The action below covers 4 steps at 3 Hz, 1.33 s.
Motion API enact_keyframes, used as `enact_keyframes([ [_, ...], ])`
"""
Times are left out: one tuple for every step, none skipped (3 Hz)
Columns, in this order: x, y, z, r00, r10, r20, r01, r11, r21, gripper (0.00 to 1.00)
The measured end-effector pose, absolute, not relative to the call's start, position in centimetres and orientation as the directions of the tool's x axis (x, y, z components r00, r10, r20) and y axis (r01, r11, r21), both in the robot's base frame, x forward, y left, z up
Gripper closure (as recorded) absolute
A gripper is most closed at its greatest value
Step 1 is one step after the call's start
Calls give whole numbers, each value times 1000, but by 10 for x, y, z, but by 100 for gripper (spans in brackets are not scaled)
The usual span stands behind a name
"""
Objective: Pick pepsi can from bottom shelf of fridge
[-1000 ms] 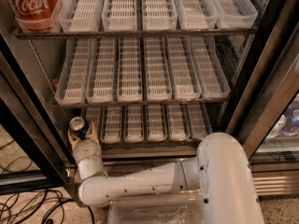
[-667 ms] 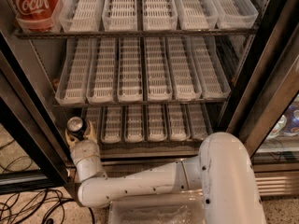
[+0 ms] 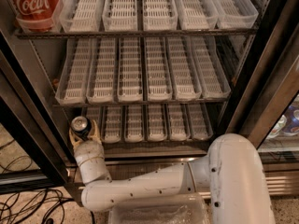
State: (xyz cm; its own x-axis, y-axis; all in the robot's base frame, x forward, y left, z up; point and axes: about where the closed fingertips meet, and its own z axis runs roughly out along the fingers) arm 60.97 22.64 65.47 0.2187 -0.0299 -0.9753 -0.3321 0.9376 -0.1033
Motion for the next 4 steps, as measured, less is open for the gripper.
enact_keyframes([
  [601, 209, 660, 208, -36, -978, -332, 937, -105, 100],
  [589, 194, 656, 159, -57, -986, -367, 924, -113, 100],
  [579, 181, 649, 64, -82, -995, -446, 889, -102, 100],
  [578, 166, 644, -46, -90, -995, -513, 856, -54, 100],
])
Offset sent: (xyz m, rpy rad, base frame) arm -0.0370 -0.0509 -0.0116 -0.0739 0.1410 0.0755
